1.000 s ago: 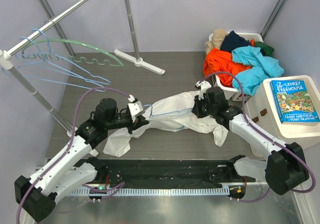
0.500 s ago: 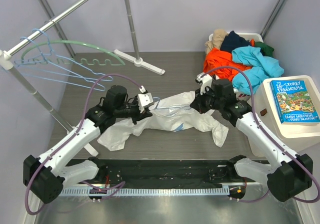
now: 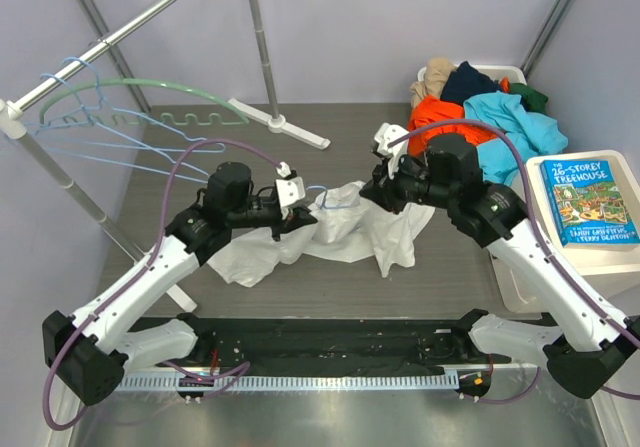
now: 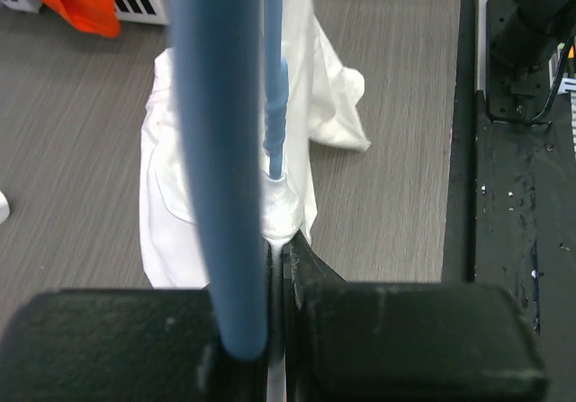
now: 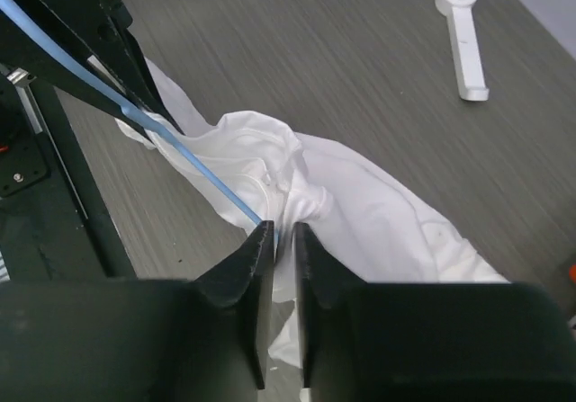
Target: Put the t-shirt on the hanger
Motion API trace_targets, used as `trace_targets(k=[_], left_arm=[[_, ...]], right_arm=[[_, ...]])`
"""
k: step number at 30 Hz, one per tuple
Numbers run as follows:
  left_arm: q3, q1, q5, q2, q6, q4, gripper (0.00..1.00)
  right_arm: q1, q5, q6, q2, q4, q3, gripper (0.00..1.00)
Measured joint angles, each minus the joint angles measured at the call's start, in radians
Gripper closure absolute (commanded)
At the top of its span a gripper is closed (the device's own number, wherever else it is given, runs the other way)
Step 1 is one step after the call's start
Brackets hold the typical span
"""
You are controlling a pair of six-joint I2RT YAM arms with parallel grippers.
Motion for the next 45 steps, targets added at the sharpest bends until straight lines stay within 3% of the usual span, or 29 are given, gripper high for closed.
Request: trace_targets(k=[3,6,13,17,20,22,24,26,30,36,45], left_arm=[[0.001,0.000,0.005,-0.032,0.000,-0.001,1.00],[0.001,0.000,0.010,-0.071,0.000,-0.001,1.00],[0.023,0.000,0.048,-0.106,-0.022,-0.003,1.00],[0.042,0.000,0.063,-0.104,-0.024,-0.003,1.00],[0.059,-0.005,0.071,-0.092,-0.025,-0.004,1.00],[0.067,-0.008,0.077,-0.084,-0.025,-0.005,1.00],[0.068,-0.011,0.079,-0.079,-0.024,-0.006,1.00],[0.068,-0.012,0.078,-0.080,-0.025,-0.012,0.99],[0.069,-0.008,0.042,-0.087,-0.010,-0.024,0.88],[0.093,0.033,0.009,-0.122,0.064,-0.191,0.90],[0.123,0.194,0.077,-0.152,0.209,-0.378,0.87]], right_arm=[[0.000,0.010,-0.070,-0.001,-0.065,0.077,0.29],[0.000,0.021,-0.134,-0.008,-0.143,0.126,0.19],[0.005,-0.005,-0.230,0.001,-0.273,0.153,0.20],[0.050,-0.027,-0.262,0.049,-0.302,0.179,0.28],[0.102,-0.032,-0.279,0.093,-0.305,0.207,0.42],[0.142,-0.031,-0.289,0.129,-0.305,0.235,0.64],[0.172,-0.021,-0.301,0.165,-0.303,0.264,0.99],[0.185,-0.013,-0.319,0.188,-0.298,0.279,0.99],[0.199,-0.002,-0.328,0.191,-0.313,0.282,0.99],[0.183,0.032,-0.344,0.124,-0.327,0.260,0.99],[0.179,0.055,-0.375,0.045,-0.349,0.254,0.99]])
